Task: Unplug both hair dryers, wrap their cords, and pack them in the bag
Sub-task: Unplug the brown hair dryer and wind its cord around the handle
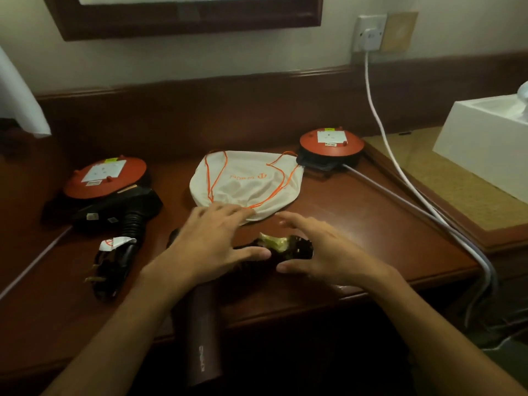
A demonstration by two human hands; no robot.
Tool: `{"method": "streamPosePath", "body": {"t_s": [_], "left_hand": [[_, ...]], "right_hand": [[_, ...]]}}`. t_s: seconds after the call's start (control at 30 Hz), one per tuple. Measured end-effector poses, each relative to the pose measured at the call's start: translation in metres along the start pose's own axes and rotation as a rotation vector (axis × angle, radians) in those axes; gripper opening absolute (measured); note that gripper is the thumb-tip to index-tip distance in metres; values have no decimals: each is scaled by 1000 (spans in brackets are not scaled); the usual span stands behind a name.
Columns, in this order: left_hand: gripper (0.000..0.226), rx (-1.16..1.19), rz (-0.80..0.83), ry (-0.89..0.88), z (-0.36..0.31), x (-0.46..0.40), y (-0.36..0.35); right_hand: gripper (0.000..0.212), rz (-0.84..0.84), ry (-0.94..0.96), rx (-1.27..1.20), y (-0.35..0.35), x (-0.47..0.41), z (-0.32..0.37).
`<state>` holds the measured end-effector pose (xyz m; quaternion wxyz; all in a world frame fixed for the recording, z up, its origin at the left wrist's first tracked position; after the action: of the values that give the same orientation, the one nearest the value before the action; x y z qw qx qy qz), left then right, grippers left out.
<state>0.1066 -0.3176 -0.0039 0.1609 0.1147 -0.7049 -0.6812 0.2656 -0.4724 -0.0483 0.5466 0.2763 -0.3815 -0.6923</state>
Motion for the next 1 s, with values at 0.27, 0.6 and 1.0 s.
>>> {"method": "streamPosePath", "body": {"t_s": [0.27,0.6,1.0], "left_hand": [[97,638,-267,461,9,75,-41],[83,390,-176,289,28,-2,-20],[74,385,-307,372,6,19,-37]], "right_hand": [[30,-175,109,52,-11,7,-2],[57,35,18,78,-4,-6,10],[75,-16,31,-18,-14,-20,7]]}}
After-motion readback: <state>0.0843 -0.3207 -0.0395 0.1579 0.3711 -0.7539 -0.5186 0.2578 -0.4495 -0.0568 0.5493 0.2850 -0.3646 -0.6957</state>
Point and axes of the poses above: each hand's wrist, its own x-axis away from the middle knuckle, its own y-axis out of the back of the hand, z = x × y, the point moved 2 cm from there along -x, towards the middle knuckle, and after that the axes turned 7 degrees about z, right-handed, at the moved point
